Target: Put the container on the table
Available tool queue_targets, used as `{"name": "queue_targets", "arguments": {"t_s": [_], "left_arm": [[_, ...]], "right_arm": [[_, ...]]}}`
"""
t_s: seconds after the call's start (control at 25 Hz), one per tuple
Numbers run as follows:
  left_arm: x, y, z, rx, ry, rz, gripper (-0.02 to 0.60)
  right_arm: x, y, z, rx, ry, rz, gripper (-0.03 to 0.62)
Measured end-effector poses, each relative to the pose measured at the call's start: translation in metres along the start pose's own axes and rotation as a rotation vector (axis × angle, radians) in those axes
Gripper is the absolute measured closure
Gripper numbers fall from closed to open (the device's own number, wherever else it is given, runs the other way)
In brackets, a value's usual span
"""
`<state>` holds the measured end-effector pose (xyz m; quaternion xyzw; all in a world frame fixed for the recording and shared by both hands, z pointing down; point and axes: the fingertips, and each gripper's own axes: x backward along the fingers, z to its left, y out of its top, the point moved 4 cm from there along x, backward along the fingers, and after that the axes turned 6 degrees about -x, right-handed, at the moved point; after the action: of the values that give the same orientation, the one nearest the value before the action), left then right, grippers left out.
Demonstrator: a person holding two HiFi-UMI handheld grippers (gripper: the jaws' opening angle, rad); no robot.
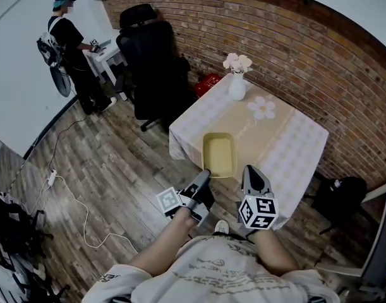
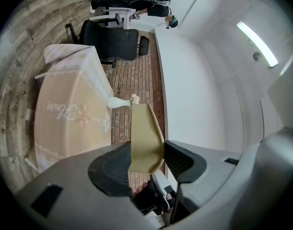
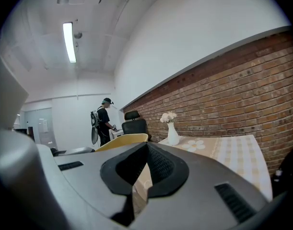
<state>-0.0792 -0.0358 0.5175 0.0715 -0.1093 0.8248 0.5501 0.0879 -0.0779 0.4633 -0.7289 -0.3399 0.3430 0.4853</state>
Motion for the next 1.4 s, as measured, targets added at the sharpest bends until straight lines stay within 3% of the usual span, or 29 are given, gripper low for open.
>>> {"name": "queue_targets", "arguments": {"t_s": [0.4, 0.72, 1.4], "left_arm": [[-0.064, 0.028, 0.026, -0.001, 0.0, -0.031, 0.367], [-0.087, 0.044, 0.043, 0.01, 0.011, -0.042, 0.373], [-0.152, 0.102, 0.097, 0.047, 0.057, 0.021, 0.374]], "right_arm": [[-0.059, 0.01, -0.04, -0.013, 0.023, 0.032, 0.592], [-0.088, 0.011, -0.055, -0.011, 0.034, 0.065, 0.592], [-0.164, 0.016, -0.083, -0.04, -0.029, 0.101, 0.592]]}}
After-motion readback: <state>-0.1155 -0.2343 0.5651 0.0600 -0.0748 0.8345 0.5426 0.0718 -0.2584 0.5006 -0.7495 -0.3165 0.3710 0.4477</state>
